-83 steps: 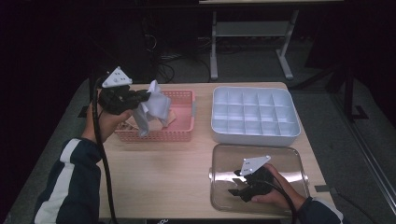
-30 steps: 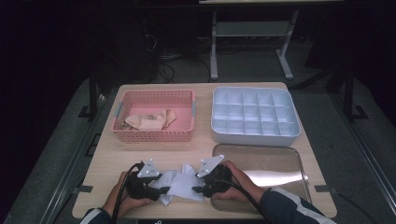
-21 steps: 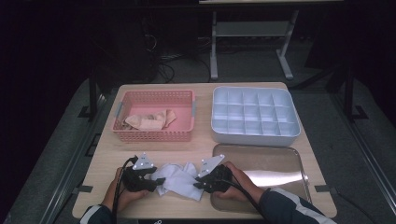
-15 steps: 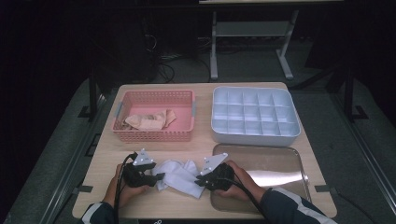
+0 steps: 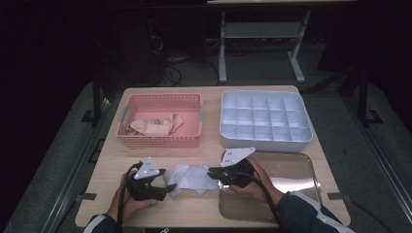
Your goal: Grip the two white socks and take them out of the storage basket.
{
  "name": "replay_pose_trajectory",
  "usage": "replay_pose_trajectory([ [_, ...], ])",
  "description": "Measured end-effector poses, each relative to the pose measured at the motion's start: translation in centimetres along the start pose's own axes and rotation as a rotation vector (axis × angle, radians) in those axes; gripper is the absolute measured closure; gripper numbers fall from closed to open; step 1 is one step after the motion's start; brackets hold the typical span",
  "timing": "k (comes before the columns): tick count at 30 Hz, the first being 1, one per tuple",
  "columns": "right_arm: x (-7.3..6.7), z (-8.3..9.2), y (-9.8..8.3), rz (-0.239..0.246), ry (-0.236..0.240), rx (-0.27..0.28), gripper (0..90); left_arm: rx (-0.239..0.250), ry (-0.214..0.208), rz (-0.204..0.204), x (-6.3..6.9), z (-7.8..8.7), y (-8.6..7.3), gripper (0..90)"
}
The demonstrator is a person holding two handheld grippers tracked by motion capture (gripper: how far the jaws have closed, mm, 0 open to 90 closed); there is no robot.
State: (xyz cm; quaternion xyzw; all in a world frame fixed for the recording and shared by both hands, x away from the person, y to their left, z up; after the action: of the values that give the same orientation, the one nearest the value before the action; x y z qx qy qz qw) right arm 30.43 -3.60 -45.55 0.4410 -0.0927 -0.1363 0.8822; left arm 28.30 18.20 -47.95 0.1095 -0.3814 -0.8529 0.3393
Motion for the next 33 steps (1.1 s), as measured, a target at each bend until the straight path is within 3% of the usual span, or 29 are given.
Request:
replay_pose_trajectory([
  [2,-0.1,-0.1,0.1,0.022,0.002,-0.004,81.4,-0.021,-0.016,-0.038,0.9,-0.8,0.1,27.7],
  [4,-0.3,-0.4,0.3,0.024,0.013,0.008,81.4,-0.056,0.009,-0.074,1.3,-1.7,0.0,28.3],
  [6,-0.6,-0.7,0.5,0.032,0.03,0.007,81.4,-0.092,0.026,-0.097,1.4,-2.5,-0.1,40.6],
  [9,-1.2,-0.8,1.1,0.031,0.067,0.027,81.3,-0.12,0.045,-0.129,0.9,-3.0,-0.5,46.8],
  [13,-1.8,-1.5,1.6,0.051,0.091,0.023,79.0,-0.124,0.054,-0.13,-0.2,-2.5,-0.7,52.7],
  [15,-1.9,-2.0,1.4,0.087,0.092,-0.005,66.5,-0.101,0.044,-0.098,-0.9,-2.0,-0.8,54.1],
  [18,-1.0,-2.1,1.1,0.055,0.053,-0.011,56.0,-0.026,0.01,-0.051,-1.7,-0.8,-0.5,58.6],
  [19,-0.7,-2.1,1.1,0.023,0.038,-0.011,54.8,-0.009,0.005,-0.045,-1.9,-0.4,-0.4,61.9],
  [20,-0.4,-2.1,1.0,0.003,0.028,-0.015,54.9,-0.004,0.022,-0.044,-2.2,-0.2,-0.4,65.6],
  [24,0.6,-2.7,0.5,0.02,-0.026,-0.054,56.6,0.014,0.045,-0.05,-2.2,0.3,0.2,54.6],
  [25,0.8,-2.8,0.5,0.0,-0.029,-0.052,58.6,0.019,0.034,-0.059,-1.9,0.3,0.2,59.1],
  [27,1.4,-2.8,0.4,-0.015,-0.049,-0.05,59.1,0.029,0.02,-0.059,-1.5,0.2,0.5,55.5],
  [28,1.7,-2.8,0.3,-0.055,-0.048,-0.048,58.7,0.036,0.005,-0.052,-1.3,0.1,0.8,50.8],
  [30,2.1,-3.1,0.0,-0.078,-0.034,-0.065,54.9,0.043,-0.002,-0.029,-0.8,-0.5,1.3,39.3],
  [33,2.4,-3.9,-0.5,-0.095,-0.01,-0.093,52.1,0.005,-0.001,-0.071,-0.1,-1.7,1.4,32.2],
])
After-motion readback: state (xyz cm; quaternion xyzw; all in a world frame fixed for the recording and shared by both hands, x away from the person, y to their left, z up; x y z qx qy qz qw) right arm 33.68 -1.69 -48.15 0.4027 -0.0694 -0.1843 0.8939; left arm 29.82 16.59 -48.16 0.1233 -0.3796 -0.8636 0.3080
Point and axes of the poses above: each handheld gripper's, and its own axes: z roughly backward along the jaws, y roughly out of its top, x roughly to its right, the point moved 6 cm from there along -z, roughly forward along the jaws, and after that the axes turned 6 degrees about z, right-handed, at the moved point
